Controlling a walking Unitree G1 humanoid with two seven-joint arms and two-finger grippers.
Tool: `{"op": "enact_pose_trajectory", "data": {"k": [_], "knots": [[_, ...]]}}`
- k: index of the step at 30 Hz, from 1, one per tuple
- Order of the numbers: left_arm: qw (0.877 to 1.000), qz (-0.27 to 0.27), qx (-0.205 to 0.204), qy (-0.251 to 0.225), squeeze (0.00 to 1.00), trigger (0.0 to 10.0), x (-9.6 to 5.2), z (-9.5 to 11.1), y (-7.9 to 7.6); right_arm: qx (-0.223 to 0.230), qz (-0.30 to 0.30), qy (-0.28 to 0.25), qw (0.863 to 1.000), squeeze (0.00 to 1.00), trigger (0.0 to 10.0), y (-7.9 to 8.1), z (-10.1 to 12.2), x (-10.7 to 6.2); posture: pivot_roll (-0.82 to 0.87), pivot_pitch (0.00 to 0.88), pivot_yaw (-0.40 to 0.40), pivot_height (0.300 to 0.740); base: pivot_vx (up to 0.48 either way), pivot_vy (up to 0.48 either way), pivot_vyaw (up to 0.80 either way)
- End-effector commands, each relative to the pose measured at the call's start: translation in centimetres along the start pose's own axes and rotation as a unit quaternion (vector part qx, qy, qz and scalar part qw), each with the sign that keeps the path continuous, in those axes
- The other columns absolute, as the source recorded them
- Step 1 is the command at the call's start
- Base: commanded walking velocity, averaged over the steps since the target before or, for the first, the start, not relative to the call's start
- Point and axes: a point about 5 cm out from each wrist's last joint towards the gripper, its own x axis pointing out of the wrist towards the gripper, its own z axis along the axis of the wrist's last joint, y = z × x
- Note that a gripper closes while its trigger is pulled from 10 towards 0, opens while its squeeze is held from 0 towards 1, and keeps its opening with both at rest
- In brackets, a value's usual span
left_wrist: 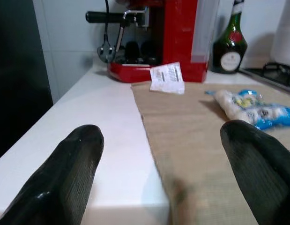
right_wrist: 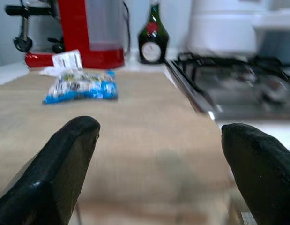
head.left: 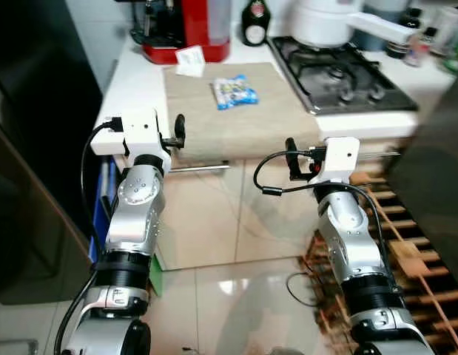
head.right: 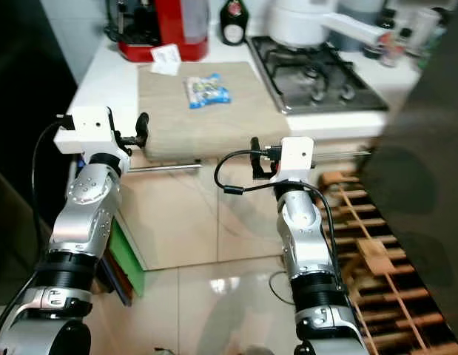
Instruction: Restocking fridge
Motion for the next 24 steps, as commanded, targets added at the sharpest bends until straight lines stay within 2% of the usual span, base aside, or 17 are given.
{"op": "enact_pose_trajectory", "data": {"k": [1, 6, 10, 14, 16, 18, 24], "knots": [[1.0, -0.017, -0.004, -0.011, 0.0, 10.0, 0.1, 0.6, -0.7, -0.016, 0.001, -0.022, 1.0, 1.0, 10.0, -0.2, 1.1, 0.3, -0.09, 0.0, 0.007, 0.74, 0.48, 0.0, 0.56], [0.998, -0.043, -0.01, -0.04, 0.0, 10.0, 0.4, 2.1, -1.5, -0.024, -0.011, -0.047, 0.999, 1.0, 10.0, -0.6, 2.4, 0.5, -0.1, 0.0, 0.002, 0.74, 0.48, 0.0, 0.0], [0.994, -0.076, -0.017, -0.07, 0.0, 10.0, 0.6, 3.6, -2.5, -0.036, -0.021, -0.088, 0.995, 1.0, 10.0, -0.8, 4.3, 0.6, -0.1, 0.0, 0.001, 0.74, 0.48, 0.0, 0.0], [0.991, -0.087, 0.007, -0.101, 0.0, 10.0, 0.7, 4.9, -3.2, -0.042, -0.038, -0.112, 0.992, 1.0, 10.0, -1.2, 5.7, 0.7, -0.11, 0.0, 0.001, 0.74, 0.48, 0.0, 0.0], [0.991, -0.081, 0.004, -0.103, 0.0, 10.0, 0.9, 5.2, -3.2, -0.04, -0.045, -0.116, 0.991, 1.0, 10.0, -1.5, 6.1, 0.9, -0.11, 0.0, 0.001, 0.74, 0.0, 0.0, 0.0], [0.992, -0.08, 0.008, -0.094, 0.0, 10.0, 1.3, 5.4, -3.1, -0.013, -0.064, -0.111, 0.992, 1.0, 10.0, -2.3, 6.5, 1.2, -0.11, 0.0, 0.0, 0.74, 0.0, 0.0, 0.0], [0.988, -0.116, -0.027, -0.099, 0.0, 10.0, 1.1, 5.6, -3.6, -0.02, -0.072, -0.105, 0.992, 1.0, 10.0, -3.0, 6.5, 1.2, -0.11, 0.0, 0.0, 0.74, 0.0, 0.0, 0.0]]}}
